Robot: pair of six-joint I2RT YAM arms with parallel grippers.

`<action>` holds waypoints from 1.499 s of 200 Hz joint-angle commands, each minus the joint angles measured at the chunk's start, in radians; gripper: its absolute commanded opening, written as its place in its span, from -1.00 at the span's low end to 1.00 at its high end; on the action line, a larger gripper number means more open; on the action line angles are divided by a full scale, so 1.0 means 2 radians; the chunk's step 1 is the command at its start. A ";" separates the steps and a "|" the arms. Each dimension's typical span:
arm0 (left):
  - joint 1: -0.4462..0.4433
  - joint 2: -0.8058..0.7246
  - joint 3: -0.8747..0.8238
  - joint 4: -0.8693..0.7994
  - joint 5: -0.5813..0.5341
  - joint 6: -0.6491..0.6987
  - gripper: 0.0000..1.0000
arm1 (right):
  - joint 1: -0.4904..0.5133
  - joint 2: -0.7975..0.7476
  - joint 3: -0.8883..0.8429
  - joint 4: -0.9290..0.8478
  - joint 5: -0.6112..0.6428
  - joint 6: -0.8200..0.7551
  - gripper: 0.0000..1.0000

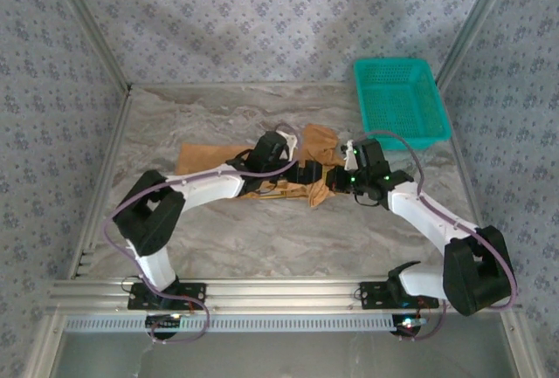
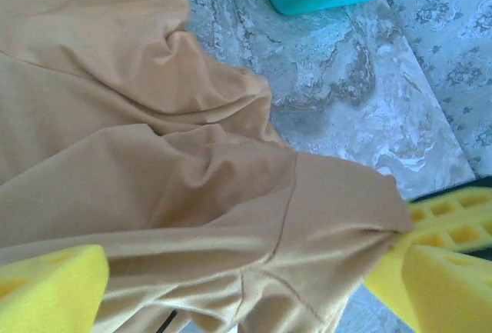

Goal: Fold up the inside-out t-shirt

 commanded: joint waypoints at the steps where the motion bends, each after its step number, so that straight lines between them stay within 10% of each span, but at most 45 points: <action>1: 0.002 0.047 0.015 0.009 0.037 -0.002 0.99 | 0.003 -0.002 0.016 -0.016 -0.011 -0.009 -1.00; 34: 0.008 0.097 0.027 0.052 0.051 -0.031 0.82 | 0.002 -0.007 0.018 -0.018 -0.007 -0.007 -1.00; 53: 0.025 0.124 0.022 0.108 0.099 -0.069 -1.00 | 0.002 -0.011 0.016 -0.020 -0.004 -0.006 -1.00; 144: 0.118 0.026 -0.083 0.051 0.032 -0.065 -1.00 | -0.036 -0.040 0.022 -0.115 0.026 -0.018 -0.74; 196: 0.168 0.011 -0.128 0.055 0.055 -0.087 -1.00 | -0.053 -0.063 0.010 -0.124 0.028 -0.018 -1.00; 247: 0.146 0.001 -0.119 0.062 0.050 -0.104 -1.00 | 0.079 0.030 0.092 -0.106 0.066 0.001 -0.33; 300: 0.145 -0.036 -0.148 0.054 0.006 -0.109 -1.00 | 0.136 0.181 0.199 -0.134 0.138 -0.001 -0.22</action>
